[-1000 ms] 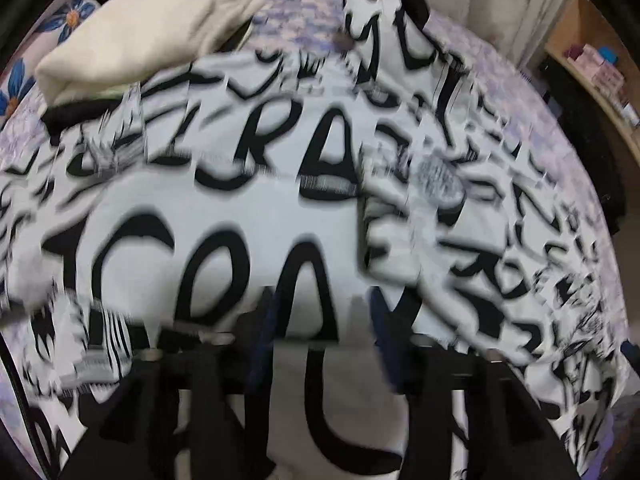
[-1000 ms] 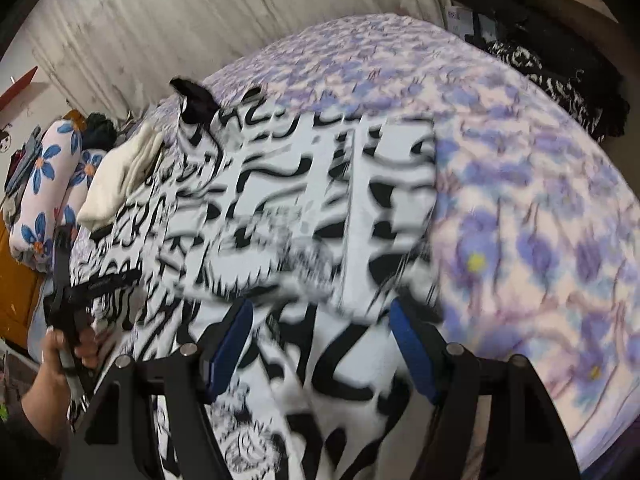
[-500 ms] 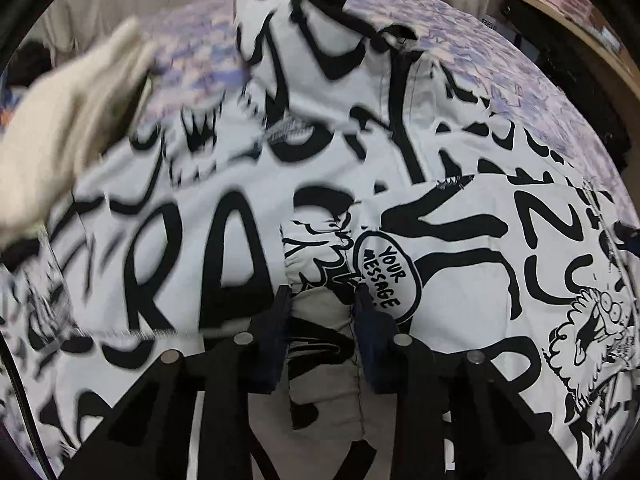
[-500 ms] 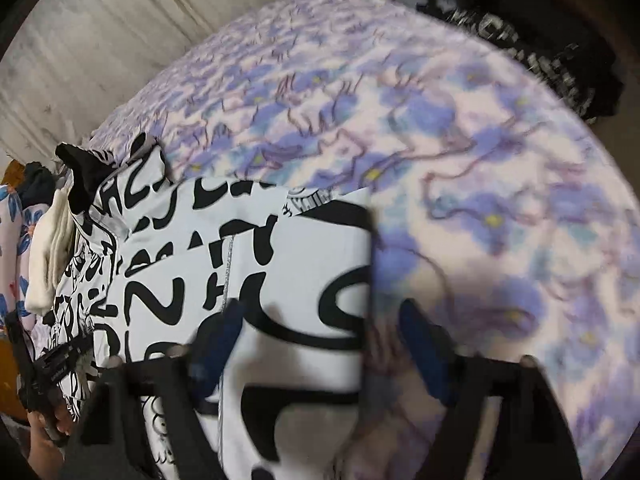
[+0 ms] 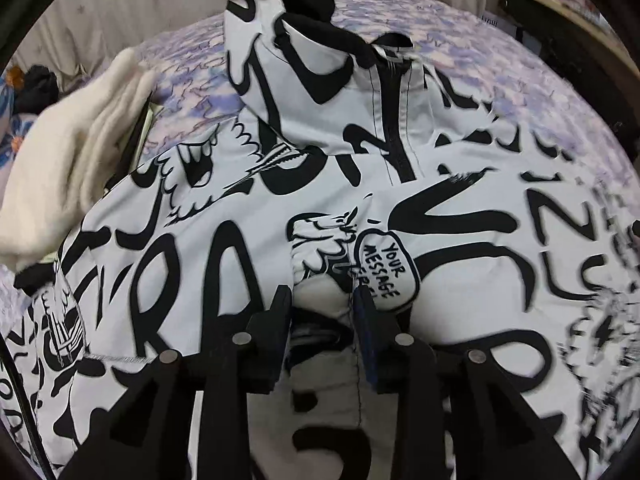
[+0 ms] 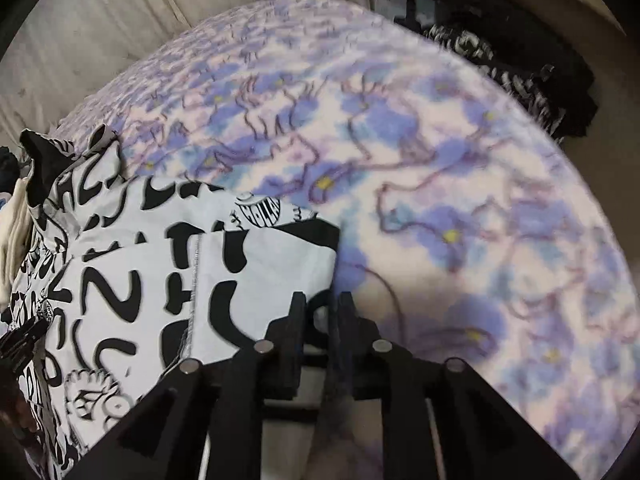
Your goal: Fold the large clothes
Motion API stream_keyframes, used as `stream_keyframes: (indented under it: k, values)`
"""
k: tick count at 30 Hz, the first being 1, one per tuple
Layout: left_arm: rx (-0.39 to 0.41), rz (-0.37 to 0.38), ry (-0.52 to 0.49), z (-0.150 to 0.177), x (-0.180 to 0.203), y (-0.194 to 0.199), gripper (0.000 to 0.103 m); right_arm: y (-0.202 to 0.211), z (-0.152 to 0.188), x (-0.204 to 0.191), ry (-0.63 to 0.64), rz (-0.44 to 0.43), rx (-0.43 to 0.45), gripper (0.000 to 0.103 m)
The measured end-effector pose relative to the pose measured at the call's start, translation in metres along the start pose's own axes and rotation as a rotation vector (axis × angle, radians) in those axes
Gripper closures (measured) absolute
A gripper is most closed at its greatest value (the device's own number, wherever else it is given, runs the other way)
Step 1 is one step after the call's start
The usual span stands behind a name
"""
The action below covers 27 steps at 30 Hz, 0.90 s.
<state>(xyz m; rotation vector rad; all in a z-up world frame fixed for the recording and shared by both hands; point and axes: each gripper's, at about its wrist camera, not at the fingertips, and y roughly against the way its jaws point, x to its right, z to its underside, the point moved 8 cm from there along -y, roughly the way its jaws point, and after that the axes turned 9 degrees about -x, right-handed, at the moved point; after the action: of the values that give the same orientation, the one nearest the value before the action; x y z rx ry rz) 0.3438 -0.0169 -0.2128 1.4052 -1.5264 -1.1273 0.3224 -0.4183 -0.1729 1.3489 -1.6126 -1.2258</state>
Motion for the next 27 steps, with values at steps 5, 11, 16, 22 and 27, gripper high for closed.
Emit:
stream_keyframes:
  k: [5,11,16,22,27]
  values:
    - [0.07,0.028,0.052,0.008,-0.01,0.051,0.073,0.059,0.019,-0.034,0.019,-0.099,0.123,0.053]
    - [0.117,0.071,0.026,0.032,0.032,0.081,0.046,0.074,0.06,-0.121,0.122,-0.285,0.079,0.046]
    - [0.05,0.096,0.003,0.055,0.079,0.048,0.046,0.037,0.099,-0.169,0.259,-0.217,-0.014,0.046]
    - [0.003,0.045,0.032,0.071,0.066,0.005,0.045,0.0,0.109,-0.077,0.147,-0.031,-0.062,0.075]
    - [0.005,0.03,0.026,0.071,0.067,0.014,0.045,0.014,0.111,-0.049,0.058,-0.074,-0.077,0.09]
